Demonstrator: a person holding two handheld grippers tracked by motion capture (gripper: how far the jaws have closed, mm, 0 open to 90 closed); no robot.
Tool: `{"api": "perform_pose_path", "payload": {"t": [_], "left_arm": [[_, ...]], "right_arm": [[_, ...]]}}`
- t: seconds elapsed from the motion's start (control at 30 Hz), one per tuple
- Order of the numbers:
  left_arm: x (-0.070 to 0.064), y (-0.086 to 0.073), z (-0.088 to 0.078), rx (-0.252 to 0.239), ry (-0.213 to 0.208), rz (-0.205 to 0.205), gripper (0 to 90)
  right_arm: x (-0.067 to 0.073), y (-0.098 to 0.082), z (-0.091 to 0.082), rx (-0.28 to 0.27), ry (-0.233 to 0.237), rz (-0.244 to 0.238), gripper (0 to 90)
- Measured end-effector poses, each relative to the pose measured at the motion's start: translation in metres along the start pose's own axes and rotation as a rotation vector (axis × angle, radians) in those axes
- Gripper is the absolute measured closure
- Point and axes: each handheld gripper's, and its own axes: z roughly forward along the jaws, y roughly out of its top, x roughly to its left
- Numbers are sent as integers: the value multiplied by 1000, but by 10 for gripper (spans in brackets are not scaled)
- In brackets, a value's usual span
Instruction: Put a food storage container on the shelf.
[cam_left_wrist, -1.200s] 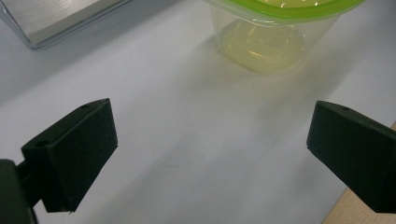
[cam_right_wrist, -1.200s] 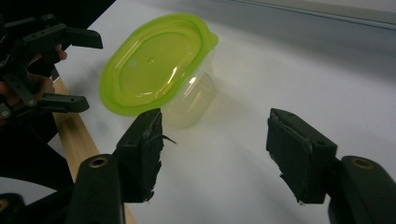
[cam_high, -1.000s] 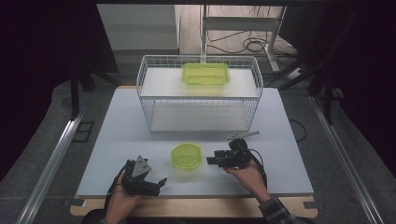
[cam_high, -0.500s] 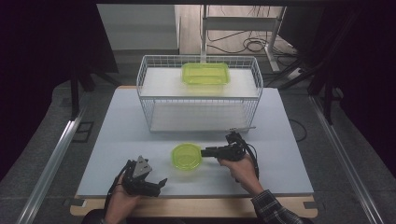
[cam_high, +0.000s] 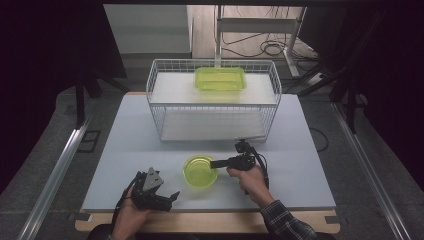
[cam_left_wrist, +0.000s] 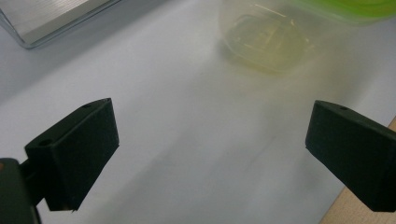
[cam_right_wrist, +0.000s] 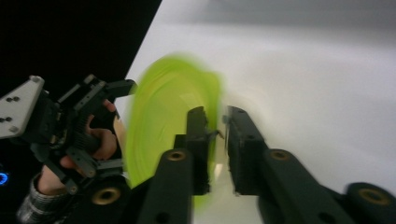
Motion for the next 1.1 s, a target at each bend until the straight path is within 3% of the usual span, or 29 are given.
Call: {"api": "perform_pose_path", "payload": {"t": [0.2, 0.57, 1.1], "left_arm": [[0, 0, 0, -3, 2, 0, 25], [1, 0, -2, -12, 4, -7, 25], [1, 0, -2, -13, 0, -14, 25]], "right_arm": [[8, 2, -3, 12, -21, -24, 810], [24, 13, -30, -65, 7, -58, 810], [50, 34, -66, -134, 17, -93, 809]]}}
